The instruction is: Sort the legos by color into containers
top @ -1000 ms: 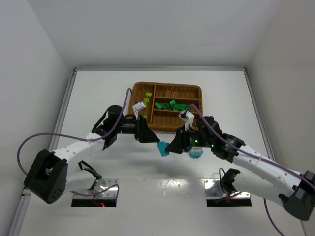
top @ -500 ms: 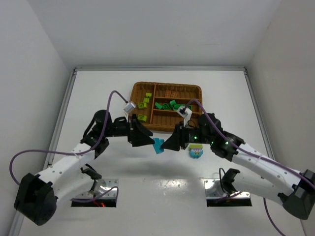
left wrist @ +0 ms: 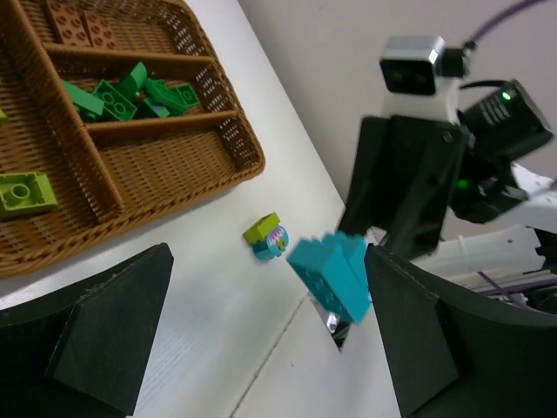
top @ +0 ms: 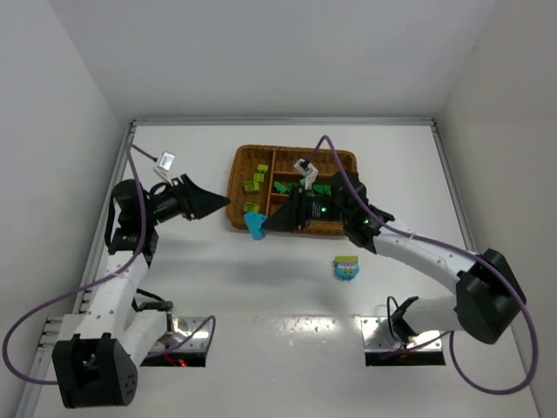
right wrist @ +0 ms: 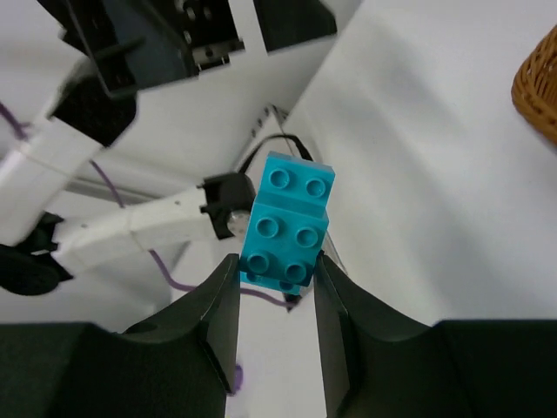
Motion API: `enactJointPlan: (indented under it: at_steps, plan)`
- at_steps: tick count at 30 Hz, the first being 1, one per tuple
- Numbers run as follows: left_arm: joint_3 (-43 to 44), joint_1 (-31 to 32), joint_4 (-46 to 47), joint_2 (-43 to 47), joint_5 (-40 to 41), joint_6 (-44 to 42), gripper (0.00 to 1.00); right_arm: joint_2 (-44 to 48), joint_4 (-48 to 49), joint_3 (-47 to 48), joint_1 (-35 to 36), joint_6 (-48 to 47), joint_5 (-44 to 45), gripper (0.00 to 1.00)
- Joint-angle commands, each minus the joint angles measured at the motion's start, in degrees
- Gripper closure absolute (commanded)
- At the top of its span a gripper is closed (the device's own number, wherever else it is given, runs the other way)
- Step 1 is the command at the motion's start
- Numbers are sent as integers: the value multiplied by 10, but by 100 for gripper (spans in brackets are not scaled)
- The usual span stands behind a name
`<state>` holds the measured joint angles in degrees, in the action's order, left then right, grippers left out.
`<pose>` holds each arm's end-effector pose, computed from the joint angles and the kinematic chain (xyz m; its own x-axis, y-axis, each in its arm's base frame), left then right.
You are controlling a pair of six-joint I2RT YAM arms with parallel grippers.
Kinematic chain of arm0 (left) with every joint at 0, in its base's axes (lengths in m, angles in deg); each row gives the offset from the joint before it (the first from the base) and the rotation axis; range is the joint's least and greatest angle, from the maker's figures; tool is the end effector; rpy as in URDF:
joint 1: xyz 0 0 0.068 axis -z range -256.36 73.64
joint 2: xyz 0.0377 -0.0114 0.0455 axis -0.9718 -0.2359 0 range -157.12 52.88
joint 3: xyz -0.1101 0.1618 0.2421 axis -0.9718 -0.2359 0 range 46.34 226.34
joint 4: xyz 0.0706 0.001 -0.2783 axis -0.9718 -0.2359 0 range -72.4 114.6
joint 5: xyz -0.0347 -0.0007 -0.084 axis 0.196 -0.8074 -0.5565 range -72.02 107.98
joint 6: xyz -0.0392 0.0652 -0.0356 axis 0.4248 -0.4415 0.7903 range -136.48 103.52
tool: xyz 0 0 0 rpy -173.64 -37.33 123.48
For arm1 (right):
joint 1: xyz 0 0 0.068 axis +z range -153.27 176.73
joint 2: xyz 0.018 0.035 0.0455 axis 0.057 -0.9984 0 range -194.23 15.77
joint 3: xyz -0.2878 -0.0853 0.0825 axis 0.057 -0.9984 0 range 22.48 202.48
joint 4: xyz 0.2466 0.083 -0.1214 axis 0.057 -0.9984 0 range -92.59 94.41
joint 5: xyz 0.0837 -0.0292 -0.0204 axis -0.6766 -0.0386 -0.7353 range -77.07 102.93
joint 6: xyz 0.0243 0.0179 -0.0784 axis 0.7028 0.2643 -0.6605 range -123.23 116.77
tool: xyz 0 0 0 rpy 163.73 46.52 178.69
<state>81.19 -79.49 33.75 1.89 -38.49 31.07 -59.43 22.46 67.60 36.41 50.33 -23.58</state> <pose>0.2238 -0.0491 0.3175 -0.6693 -0.4448 -0.5952 0.4477 0.3979 -0.8008 0.2324 0.2497 0.2947 -0.8685 0.1197 -0.4811 -0.4417 0.2539 0.8605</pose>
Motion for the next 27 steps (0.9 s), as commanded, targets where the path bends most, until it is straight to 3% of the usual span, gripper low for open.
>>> enactJointPlan:
  at_steps: [1,5,19,27]
  plan:
    - [-12,-13,49,-4,-37,48,1,-15,196,-36,-50,100,-99,69]
    - [-28,-6,110,-10,-45,97,1,-26,313,-71,-86,181,-150,69]
    - [-34,175,165,-83,-45,67,1,98,232,-137,-86,148,-179,69]
    - [-34,193,250,-66,-58,102,1,81,239,-131,-86,148,-179,69]
